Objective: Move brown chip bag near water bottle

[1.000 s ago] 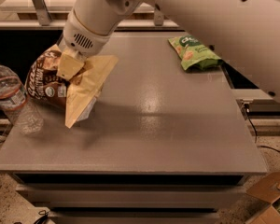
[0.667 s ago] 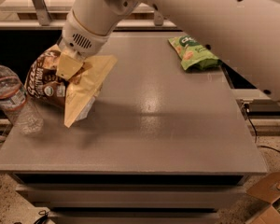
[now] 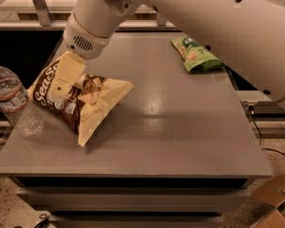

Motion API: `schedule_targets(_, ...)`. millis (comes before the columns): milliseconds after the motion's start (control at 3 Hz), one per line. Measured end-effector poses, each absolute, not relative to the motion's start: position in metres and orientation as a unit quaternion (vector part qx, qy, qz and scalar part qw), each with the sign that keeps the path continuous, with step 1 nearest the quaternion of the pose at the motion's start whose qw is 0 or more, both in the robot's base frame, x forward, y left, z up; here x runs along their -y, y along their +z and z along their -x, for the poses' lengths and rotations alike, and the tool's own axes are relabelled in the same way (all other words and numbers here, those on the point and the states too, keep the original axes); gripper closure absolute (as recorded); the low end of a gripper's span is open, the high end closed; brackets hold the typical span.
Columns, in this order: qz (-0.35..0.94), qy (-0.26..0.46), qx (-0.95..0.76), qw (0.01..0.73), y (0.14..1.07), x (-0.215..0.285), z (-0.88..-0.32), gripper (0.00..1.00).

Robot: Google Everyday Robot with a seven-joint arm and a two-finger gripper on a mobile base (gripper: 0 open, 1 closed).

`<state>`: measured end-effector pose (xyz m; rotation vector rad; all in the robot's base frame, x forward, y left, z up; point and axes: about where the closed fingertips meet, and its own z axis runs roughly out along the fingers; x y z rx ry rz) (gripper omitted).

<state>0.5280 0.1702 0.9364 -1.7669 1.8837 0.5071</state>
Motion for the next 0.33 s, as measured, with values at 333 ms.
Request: schedule_targets(333, 0.651, 0.191, -0.691, 0.250, 0.9342, -0.1682, -0.5291, 0.00)
